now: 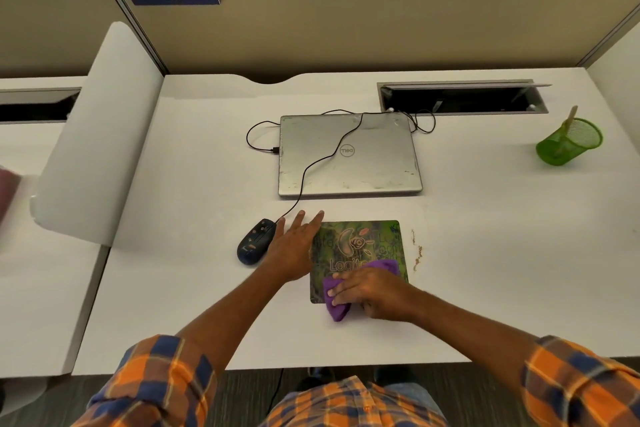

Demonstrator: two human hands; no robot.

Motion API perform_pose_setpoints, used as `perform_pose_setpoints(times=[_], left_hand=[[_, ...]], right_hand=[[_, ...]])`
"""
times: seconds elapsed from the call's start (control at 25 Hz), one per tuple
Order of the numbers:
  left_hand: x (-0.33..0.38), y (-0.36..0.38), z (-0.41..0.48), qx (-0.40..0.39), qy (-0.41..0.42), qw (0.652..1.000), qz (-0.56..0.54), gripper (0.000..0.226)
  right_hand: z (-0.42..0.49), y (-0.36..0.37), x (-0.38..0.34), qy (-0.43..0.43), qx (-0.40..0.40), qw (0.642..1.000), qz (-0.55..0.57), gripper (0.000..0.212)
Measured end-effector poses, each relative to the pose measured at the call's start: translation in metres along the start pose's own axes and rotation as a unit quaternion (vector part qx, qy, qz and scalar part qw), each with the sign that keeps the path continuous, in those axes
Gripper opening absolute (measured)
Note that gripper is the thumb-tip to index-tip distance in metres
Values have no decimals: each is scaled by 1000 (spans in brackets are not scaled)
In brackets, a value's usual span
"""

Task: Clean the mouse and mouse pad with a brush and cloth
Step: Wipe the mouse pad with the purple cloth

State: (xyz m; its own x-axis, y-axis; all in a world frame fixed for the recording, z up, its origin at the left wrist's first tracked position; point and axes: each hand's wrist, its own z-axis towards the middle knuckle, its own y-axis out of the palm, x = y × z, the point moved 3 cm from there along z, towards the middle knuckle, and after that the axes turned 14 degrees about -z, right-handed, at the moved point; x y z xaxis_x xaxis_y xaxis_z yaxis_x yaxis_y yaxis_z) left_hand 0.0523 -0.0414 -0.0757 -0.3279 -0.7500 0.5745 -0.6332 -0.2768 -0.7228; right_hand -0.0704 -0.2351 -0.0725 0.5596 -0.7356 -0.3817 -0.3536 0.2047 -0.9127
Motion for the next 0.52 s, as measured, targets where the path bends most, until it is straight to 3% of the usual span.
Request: perform_pose_setpoints(times=[0.24,0.52], left_hand=[[-8,9,-8,-57,-22,998,31,141],[-10,17,-15,-26,-14,990,137,149]], right_hand=[[27,-21,11,170,107,980,7,56],[4,17,-15,118,151,979,-64,63]])
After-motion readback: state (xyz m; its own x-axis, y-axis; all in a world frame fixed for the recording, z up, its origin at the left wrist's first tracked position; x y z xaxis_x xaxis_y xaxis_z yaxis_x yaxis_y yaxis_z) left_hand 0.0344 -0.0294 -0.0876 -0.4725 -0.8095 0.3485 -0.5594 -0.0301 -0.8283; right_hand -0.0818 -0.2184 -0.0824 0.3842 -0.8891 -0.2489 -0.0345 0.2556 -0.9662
